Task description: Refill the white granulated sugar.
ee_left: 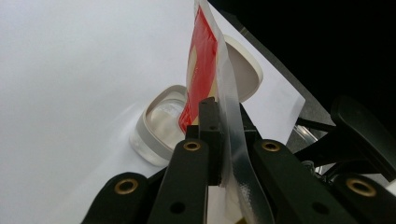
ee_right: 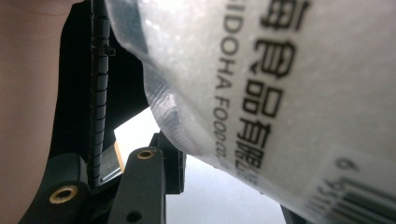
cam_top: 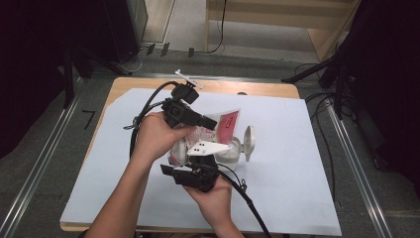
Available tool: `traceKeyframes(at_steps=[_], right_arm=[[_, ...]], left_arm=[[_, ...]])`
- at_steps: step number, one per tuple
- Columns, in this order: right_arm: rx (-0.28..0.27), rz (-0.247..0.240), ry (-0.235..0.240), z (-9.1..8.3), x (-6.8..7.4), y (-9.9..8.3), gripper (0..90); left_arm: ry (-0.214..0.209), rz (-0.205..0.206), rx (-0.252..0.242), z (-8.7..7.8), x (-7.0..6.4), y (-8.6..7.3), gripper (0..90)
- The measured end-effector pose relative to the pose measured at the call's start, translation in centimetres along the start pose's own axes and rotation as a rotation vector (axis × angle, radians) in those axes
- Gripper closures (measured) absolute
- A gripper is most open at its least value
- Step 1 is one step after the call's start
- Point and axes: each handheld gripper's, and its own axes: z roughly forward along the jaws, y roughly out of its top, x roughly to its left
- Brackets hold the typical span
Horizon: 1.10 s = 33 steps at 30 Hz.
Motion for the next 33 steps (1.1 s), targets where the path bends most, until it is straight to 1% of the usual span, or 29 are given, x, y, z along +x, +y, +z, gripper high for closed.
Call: traceKeyframes(at_steps=[2,3,6,12,14,18,19,23,26,28,29,30,31,32,33], right_arm=[[-0.001,-0.003,0.001,0.0,0.0,0.0,62.7],[0.002,-0.009,0.001,0.0,0.0,0.0,62.7],[0.003,-0.015,-0.005,0.1,0.1,0.0,62.7],[0.003,-0.015,-0.012,0.2,0.2,-0.1,62.8],[0.004,-0.016,-0.010,0.1,0.1,-0.1,62.8],[0.005,-0.016,-0.011,0.1,0.2,0.0,62.8],[0.006,-0.018,-0.012,0.2,0.2,0.0,62.8],[0.009,-0.027,-0.015,0.3,0.1,0.0,62.7],[0.012,-0.026,-0.018,0.4,0.1,0.1,62.7],[0.017,-0.028,-0.020,0.5,0.0,0.1,62.7],[0.028,-0.038,-0.033,0.7,0.1,0.1,62.7],[0.028,-0.038,-0.033,0.7,0.1,0.1,62.7],[0.039,-0.048,-0.043,0.9,0.2,0.0,62.9],[0.039,-0.048,-0.043,0.9,0.2,0.0,62.9],[0.037,-0.049,-0.044,1.0,0.2,-0.1,62.9]], left_arm=[[0.003,0.003,0.000,-0.1,0.0,0.0,87.8],[0.006,0.012,0.000,-0.1,0.1,0.0,87.7],[0.006,0.002,-0.005,-0.1,0.0,-0.2,87.8],[0.002,0.002,-0.008,-0.2,0.1,-0.2,87.9],[0.008,0.004,-0.005,-0.2,0.0,-0.2,87.8],[0.003,0.007,-0.005,-0.2,0.1,-0.2,87.9],[-0.006,0.007,-0.012,-0.1,0.2,-0.3,87.9],[-0.011,0.007,0.004,-0.3,0.5,-0.1,88.0],[-0.019,0.010,-0.001,-0.2,0.7,-0.1,88.1],[-0.029,0.008,0.009,-0.2,0.9,-0.1,88.2],[-0.045,0.009,0.031,-0.4,1.3,0.0,88.3],[-0.045,0.009,0.031,-0.4,1.3,0.0,88.4],[-0.048,0.018,0.058,-0.6,1.6,0.1,88.6],[-0.048,0.018,0.058,-0.6,1.6,0.1,88.7],[-0.051,0.018,0.071,-0.6,1.7,0.2,88.7]])
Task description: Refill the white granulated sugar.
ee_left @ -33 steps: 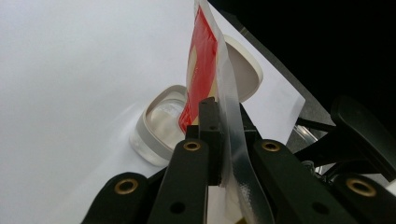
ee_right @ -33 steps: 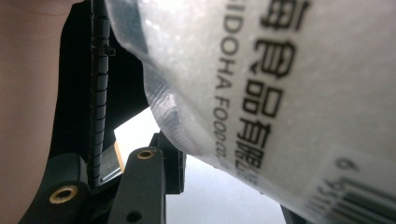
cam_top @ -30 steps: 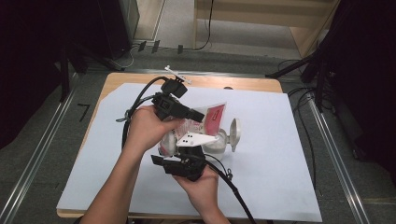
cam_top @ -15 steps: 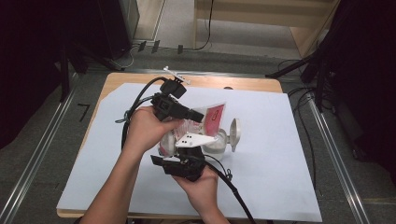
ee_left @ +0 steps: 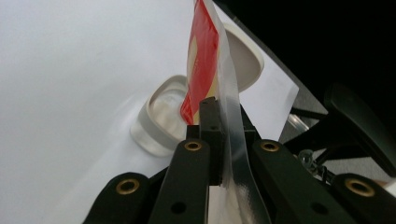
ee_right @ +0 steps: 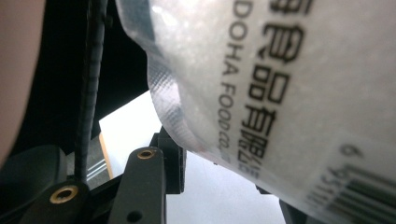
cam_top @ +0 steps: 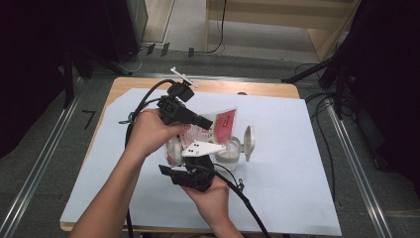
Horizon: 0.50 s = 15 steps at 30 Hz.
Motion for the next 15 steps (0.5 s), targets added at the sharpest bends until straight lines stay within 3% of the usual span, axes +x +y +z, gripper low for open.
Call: traceKeyframes(at_steps=[6,15], right_arm=[[-0.012,0.014,0.003,0.1,0.0,0.2,62.8],[-0.029,0.028,0.001,-0.2,-0.1,0.4,62.0]], left_arm=[[-0.014,0.000,0.060,0.1,0.2,1.0,88.6],[-0.014,0.016,0.083,0.4,0.0,1.7,88.6]])
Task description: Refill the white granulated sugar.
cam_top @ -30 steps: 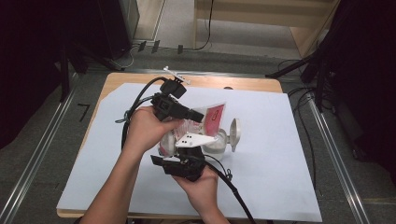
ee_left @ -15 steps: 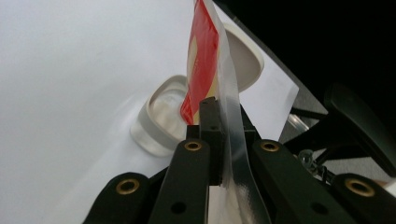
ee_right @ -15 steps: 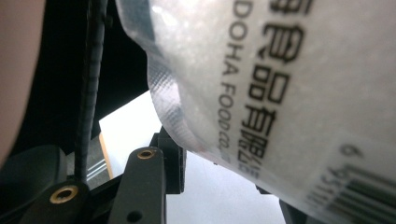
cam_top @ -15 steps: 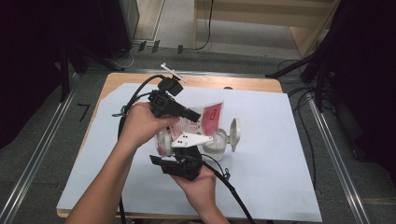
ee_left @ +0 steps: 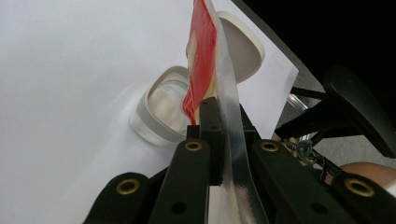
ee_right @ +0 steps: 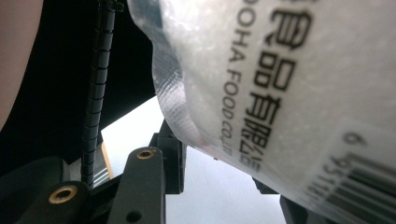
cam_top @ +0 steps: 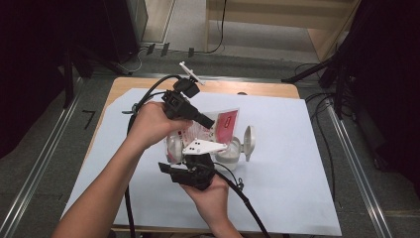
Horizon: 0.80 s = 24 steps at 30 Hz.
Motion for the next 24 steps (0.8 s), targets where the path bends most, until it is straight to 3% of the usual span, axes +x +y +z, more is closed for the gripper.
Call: traceKeyframes(at_steps=[11,24], right_arm=[[-0.024,-0.002,0.017,-0.15,0.07,0.33,59.8],[-0.019,-0.013,0.031,-0.07,0.51,0.35,61.0]], left_arm=[[0.030,0.014,0.034,0.13,-0.51,0.93,88.3],[0.052,0.018,0.050,0.03,-0.95,0.79,88.1]])
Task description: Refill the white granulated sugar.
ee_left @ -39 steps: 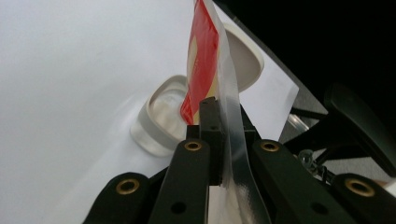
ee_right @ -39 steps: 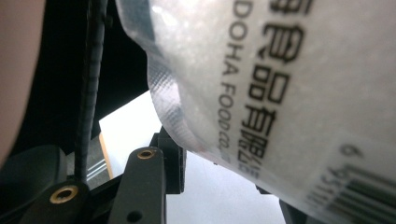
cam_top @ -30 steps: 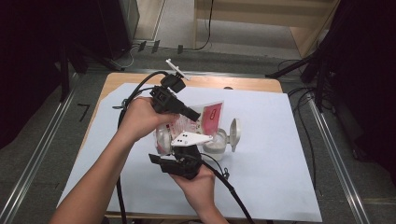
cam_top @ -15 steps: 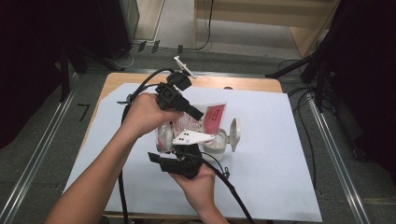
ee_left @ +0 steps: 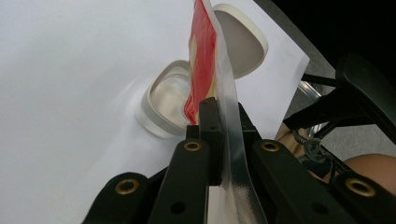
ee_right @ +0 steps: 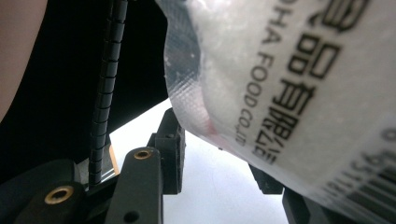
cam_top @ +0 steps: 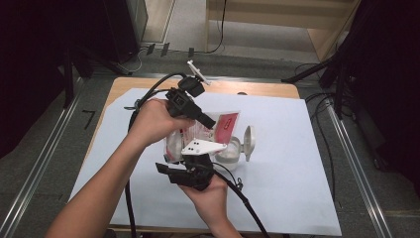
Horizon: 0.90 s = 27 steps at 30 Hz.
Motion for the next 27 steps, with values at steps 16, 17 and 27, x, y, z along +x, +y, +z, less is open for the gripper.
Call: traceKeyframes(at_steps=[16,17,27], right_arm=[[0.000,-0.010,0.000,0.49,0.17,0.05,62.0],[-0.001,-0.009,0.001,0.48,0.15,0.07,62.0],[-0.001,-0.037,-0.035,0.18,0.08,0.17,61.5]], left_arm=[[0.021,-0.009,-0.011,-0.24,0.12,-0.46,88.0],[0.020,-0.013,-0.013,-0.24,0.10,-0.40,88.0],[0.019,-0.013,-0.028,-0.05,-0.04,-0.01,88.1]])
